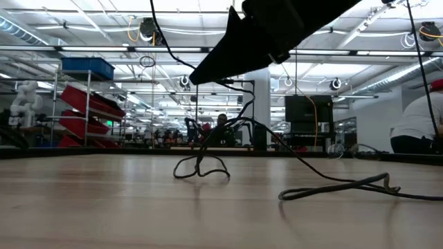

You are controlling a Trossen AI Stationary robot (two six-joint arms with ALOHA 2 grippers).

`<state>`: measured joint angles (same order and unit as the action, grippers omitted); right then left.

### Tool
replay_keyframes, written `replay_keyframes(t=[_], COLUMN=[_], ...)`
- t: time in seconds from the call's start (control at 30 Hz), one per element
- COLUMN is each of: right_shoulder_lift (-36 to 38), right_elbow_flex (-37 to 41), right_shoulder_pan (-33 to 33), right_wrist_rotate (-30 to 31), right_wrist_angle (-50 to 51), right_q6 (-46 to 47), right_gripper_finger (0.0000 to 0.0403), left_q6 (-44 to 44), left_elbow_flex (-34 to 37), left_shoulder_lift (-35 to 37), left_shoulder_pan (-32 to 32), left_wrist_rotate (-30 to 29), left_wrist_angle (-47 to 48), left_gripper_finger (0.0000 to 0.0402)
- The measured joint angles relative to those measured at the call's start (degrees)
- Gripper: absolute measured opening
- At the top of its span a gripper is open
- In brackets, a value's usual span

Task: Coil cords
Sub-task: Coil the black wire onto the black spool

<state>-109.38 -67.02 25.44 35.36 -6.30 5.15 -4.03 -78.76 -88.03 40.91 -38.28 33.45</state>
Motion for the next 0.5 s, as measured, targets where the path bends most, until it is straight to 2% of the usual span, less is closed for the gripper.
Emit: replay_keyframes(t=[0.23,0.5], right_shoulder_lift=[0.0,0.0], right_elbow_flex=[0.02,0.02], right_shoulder_pan=[-0.36,-0.36], right_wrist_rotate=[-1.2,-1.21], right_wrist_angle=[0.06,1.03], right_q6=[0.24,0.22], right_gripper_finger=[0.0096,0.0007], left_q6=[0.06,0.02], left_elbow_flex=[0.0,0.0], left_shoulder_lift=[0.0,0.0], left_shoulder_pan=[0.0,0.0], left_wrist_rotate=[0.0,0.0], left_wrist_angle=[0.0,0.02], left_gripper_finger=[0.0002,0.0008])
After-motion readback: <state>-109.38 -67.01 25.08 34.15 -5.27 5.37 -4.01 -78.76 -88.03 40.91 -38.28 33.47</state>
